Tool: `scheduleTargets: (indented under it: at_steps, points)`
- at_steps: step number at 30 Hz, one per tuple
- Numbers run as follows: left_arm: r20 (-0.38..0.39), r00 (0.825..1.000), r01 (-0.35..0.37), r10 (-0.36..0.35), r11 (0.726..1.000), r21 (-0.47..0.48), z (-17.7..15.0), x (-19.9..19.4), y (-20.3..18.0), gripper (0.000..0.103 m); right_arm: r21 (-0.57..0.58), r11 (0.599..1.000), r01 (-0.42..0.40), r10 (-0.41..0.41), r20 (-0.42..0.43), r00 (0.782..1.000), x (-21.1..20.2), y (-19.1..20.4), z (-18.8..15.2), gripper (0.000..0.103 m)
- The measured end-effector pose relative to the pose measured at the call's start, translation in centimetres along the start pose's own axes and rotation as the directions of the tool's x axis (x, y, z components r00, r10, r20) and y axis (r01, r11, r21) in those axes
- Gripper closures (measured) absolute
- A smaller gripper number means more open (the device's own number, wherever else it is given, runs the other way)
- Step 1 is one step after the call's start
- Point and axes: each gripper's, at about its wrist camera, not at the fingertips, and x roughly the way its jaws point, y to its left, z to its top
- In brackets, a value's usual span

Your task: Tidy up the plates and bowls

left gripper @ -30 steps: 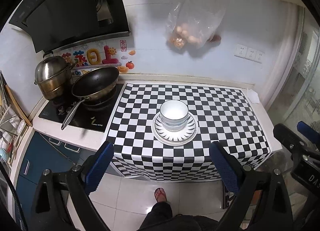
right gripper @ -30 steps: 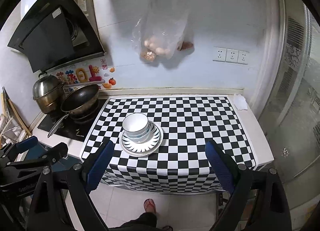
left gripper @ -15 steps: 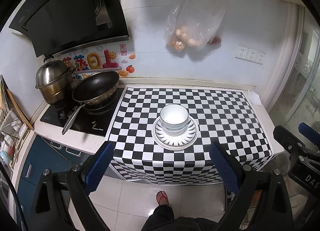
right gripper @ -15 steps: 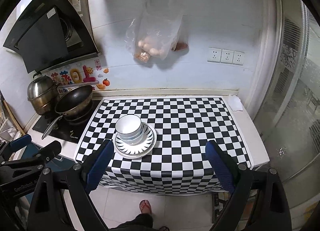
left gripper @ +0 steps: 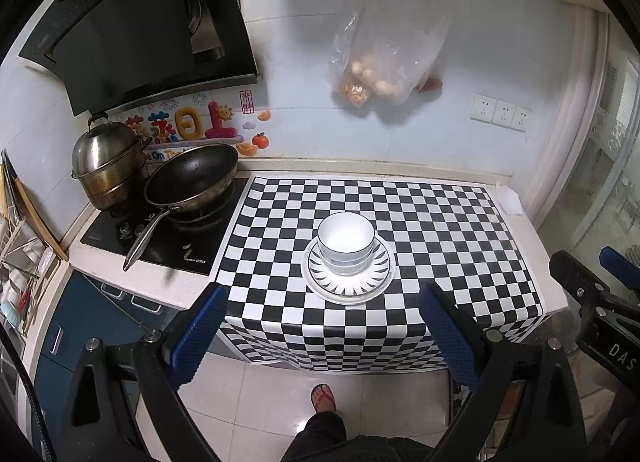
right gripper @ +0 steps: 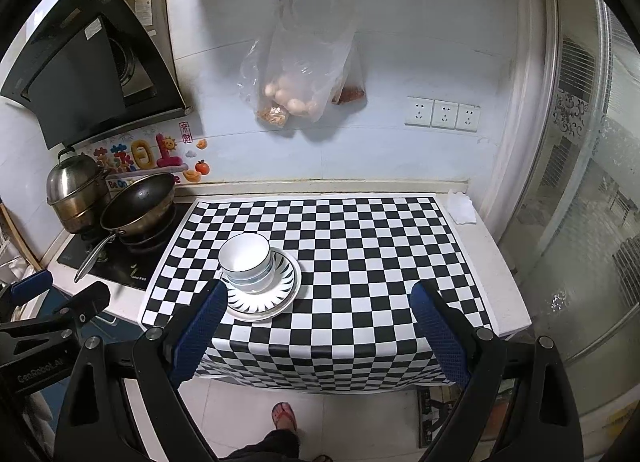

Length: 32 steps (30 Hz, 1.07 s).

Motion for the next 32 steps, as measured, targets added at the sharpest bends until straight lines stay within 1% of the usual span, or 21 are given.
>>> scheduleTargets:
  at_steps: [11,22,32]
  points:
    - [-0.002,1.0,0.002,-0.002,1.0,0.004,-0.1,0.0,0.1,0.005,-0.003,1.0,0.001,-0.001,-0.007,1.0,0.0,-0.2,0.1,0.008]
    - [-0.01,1.0,0.006,-0.006,1.0,0.011,0.6,-0.1,-0.7,0.005,0.007,1.0,0.008,-0.008,-0.009,1.0,-0.4,-1.0,-0.1,0.008]
    - [0.011,1.0,-0.004,0.004,1.0,0.017,0.4,-0.7,-1.1,0.005,0.013,1.0,0.007,-0.007,-0.008,1.0,-0.6,-1.3,-0.2,0.008]
